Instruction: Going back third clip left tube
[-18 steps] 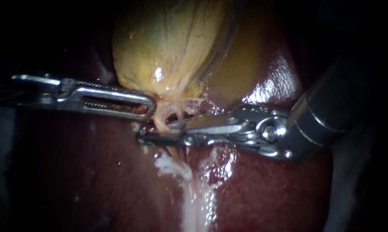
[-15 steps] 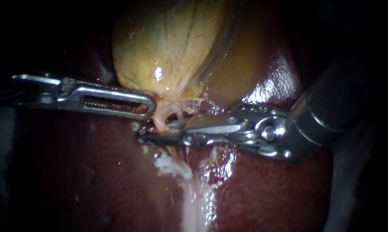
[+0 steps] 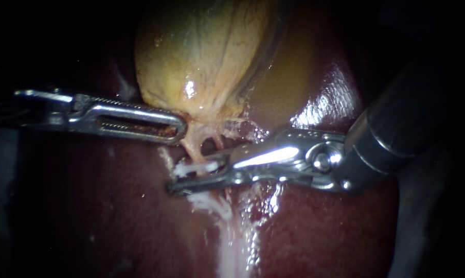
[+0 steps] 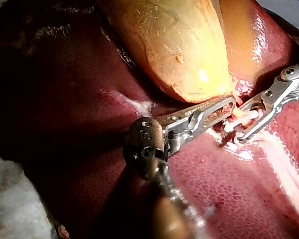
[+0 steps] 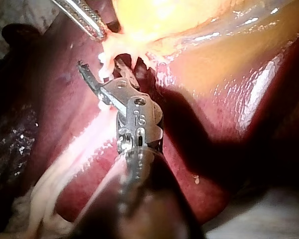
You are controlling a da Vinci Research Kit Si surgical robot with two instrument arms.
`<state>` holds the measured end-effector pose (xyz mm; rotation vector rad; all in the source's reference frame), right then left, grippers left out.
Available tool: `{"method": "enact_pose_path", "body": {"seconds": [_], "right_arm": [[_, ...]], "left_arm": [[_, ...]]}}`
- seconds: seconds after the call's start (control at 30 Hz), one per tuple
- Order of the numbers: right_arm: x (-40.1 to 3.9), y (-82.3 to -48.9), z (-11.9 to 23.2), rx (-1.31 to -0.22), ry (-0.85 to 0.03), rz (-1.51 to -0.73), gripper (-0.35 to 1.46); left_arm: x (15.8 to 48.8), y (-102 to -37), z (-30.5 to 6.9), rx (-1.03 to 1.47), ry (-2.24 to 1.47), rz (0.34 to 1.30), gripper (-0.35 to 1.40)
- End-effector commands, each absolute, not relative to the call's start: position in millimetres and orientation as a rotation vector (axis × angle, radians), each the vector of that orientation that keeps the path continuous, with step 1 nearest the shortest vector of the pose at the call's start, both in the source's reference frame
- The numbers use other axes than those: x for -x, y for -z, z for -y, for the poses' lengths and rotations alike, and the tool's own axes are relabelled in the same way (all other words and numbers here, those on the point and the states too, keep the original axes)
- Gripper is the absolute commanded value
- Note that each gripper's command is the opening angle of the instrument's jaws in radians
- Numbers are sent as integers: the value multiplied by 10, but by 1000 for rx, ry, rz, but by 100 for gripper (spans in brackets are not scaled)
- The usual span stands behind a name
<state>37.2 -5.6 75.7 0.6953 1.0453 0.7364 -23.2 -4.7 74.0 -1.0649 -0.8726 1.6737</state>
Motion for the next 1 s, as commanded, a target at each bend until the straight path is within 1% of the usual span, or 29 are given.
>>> {"method": "enact_pose_path", "body": {"seconds": [0.03, 0.27, 0.5, 1.0], "right_arm": [[-370, -756, 54, -688, -732, -1047, 49], [-361, -751, 51, -672, -703, -1056, 49], [-345, -744, 54, -691, -688, -1058, 49], [-333, -737, 58, -710, -666, -1061, 49]], "left_arm": [[231, -739, 47, 1065, -1674, 872, -35], [231, -739, 47, 1065, -1674, 872, -35], [231, -739, 47, 1065, -1674, 872, -35], [231, -739, 47, 1065, -1674, 872, -35]]}}
